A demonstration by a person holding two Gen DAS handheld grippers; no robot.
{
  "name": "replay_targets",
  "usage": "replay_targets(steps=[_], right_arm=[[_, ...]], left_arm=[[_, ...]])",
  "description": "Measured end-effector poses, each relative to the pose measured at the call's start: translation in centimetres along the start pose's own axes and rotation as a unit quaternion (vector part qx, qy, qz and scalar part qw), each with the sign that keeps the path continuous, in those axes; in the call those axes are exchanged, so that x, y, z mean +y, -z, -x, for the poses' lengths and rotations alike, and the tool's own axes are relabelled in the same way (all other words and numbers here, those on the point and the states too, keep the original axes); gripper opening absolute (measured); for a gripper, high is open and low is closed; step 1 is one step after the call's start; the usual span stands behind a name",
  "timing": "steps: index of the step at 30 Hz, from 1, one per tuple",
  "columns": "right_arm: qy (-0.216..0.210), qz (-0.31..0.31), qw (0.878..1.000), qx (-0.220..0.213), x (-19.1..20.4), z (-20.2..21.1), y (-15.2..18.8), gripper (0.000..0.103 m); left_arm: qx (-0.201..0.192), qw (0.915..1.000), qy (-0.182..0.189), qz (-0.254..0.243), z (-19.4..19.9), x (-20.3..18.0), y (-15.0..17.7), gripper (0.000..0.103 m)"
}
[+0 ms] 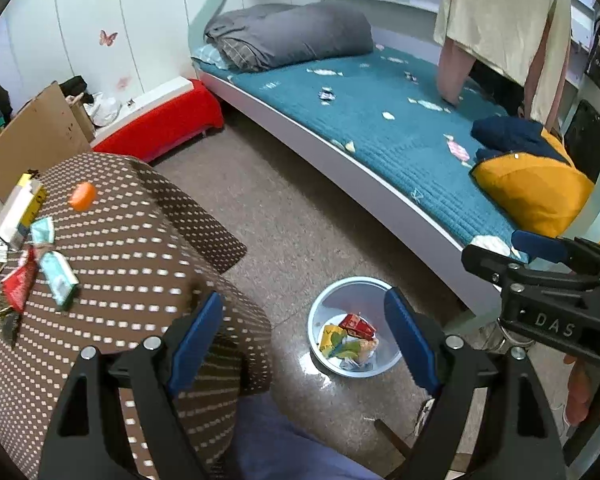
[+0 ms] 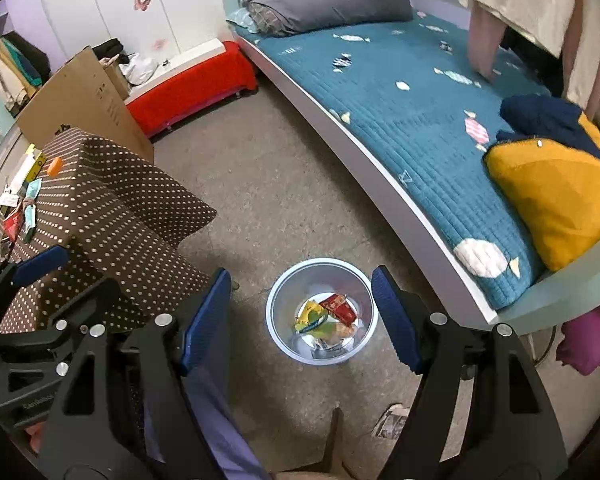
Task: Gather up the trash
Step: 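Move both tools back over the table, then grasp the teal toothpaste box with the right tool while the left tool grasps the dark snack wrapper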
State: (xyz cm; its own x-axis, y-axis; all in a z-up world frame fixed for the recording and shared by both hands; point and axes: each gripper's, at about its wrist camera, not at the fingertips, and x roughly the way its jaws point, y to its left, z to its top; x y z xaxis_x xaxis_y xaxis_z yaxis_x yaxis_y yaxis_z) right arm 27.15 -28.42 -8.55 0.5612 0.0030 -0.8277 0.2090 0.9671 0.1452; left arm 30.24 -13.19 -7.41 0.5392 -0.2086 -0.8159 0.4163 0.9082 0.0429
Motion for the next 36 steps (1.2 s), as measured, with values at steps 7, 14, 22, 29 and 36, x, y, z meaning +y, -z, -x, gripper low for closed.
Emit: replay_targets(steps=[7,14,22,29,36], right_arm=[[-0.013,0.043,0.999,-0.027,4.0,1.8,-1.2,0.075],[-0.056,0.096,0.993,-0.051,10.2,3.3,-2.6,0.078],[-0.105,0.158,0.98,-0.053,18.4,2.9,-3.9,0.079],[-0.144,0.212,0.966,-0.034,25.1,1.1,-4.2,0.079],[-0.161,0.267,0.95,-0.007,31.4,-2.8,-4.4,0.074]], left_arm=[[-0.028,0.9987,-0.021,0.036,3.2,4.3,0.2,0.083],[-0.046,0.9934,-0.063,0.084,6.0,10.3,1.1,0.085],[-0.047,0.9806,-0.107,0.157,7.8,18.4,3.4,0.086],[-0.035,0.9713,-0.122,0.201,7.9,23.9,4.9,0.086],[-0.016,0.9629,-0.125,0.239,6.5,28.6,5.4,0.086]])
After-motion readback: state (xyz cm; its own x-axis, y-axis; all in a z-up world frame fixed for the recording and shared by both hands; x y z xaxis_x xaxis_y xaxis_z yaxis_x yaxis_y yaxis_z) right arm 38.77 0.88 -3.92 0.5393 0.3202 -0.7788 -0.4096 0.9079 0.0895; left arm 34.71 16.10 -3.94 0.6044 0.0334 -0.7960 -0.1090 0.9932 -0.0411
